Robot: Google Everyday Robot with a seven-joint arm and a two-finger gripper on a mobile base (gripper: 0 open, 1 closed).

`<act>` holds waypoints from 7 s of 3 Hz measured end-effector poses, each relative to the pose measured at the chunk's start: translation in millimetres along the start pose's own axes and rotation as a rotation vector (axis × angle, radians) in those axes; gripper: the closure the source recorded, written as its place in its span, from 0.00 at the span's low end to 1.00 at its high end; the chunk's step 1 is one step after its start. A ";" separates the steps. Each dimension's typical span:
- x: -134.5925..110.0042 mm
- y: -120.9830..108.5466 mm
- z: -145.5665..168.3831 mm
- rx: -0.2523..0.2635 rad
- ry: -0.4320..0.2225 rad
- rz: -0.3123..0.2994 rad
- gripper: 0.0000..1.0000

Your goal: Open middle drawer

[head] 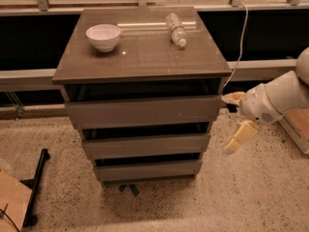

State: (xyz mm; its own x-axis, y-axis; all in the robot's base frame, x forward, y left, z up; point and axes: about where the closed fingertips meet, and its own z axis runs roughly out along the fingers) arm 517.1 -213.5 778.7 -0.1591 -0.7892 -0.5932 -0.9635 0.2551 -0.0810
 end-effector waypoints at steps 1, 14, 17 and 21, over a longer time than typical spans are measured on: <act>2.8 -0.2 5.3 -0.009 -0.004 0.004 0.00; 111.8 -110.9 315.1 0.032 -0.272 0.354 0.00; 113.4 -110.3 332.6 -0.005 -0.274 0.399 0.47; 109.9 -110.7 327.8 -0.005 -0.274 0.399 1.00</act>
Offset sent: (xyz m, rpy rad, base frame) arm -0.0013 0.0029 -0.0340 -0.0729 0.0692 -0.0851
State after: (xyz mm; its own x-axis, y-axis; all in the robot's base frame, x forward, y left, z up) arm 676.8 -145.3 459.8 -0.4543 -0.4539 -0.7665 -0.8402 0.5043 0.1993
